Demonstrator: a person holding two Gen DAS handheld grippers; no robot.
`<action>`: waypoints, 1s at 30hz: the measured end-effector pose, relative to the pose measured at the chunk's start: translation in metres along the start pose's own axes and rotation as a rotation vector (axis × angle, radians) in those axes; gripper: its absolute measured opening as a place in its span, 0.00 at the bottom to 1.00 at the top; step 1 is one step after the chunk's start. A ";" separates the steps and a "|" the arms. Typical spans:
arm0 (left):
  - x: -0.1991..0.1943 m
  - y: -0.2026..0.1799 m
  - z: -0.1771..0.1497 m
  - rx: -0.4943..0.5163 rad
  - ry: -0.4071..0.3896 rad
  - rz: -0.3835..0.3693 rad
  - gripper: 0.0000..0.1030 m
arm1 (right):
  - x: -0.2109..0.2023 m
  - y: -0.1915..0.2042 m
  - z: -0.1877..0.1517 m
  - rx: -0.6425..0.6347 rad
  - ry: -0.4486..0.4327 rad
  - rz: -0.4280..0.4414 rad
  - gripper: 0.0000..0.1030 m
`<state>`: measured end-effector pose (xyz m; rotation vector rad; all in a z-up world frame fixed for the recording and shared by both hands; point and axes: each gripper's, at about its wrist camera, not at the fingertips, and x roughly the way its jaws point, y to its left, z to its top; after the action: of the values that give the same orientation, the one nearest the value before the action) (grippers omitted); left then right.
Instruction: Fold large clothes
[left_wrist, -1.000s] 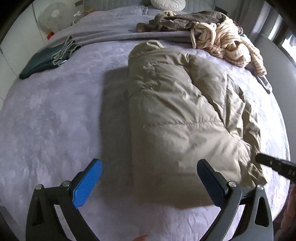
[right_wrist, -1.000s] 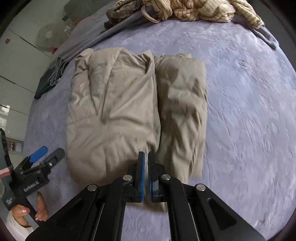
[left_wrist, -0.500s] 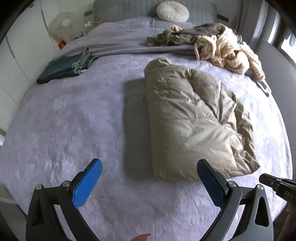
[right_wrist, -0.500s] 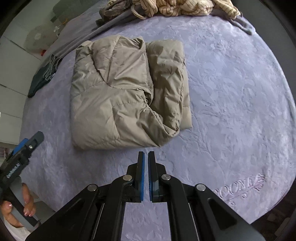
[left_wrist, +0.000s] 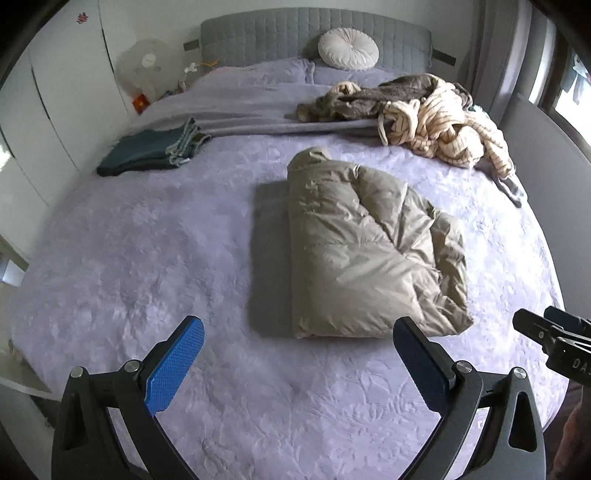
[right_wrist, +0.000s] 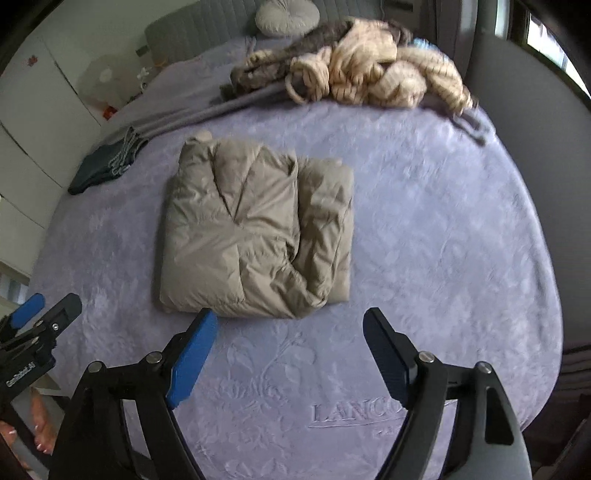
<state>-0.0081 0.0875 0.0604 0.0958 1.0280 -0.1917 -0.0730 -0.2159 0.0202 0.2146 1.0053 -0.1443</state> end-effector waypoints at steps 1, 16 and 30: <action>-0.006 -0.001 0.000 -0.007 -0.006 -0.002 1.00 | -0.007 0.001 0.001 -0.008 -0.017 -0.004 0.81; -0.047 -0.004 -0.005 -0.032 -0.046 0.051 1.00 | -0.053 0.008 0.006 -0.029 -0.137 -0.014 1.00; -0.051 -0.004 -0.006 -0.027 -0.046 0.059 1.00 | -0.056 0.006 -0.001 -0.025 -0.136 -0.026 1.00</action>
<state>-0.0393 0.0904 0.1011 0.0967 0.9808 -0.1252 -0.1021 -0.2092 0.0684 0.1668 0.8743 -0.1675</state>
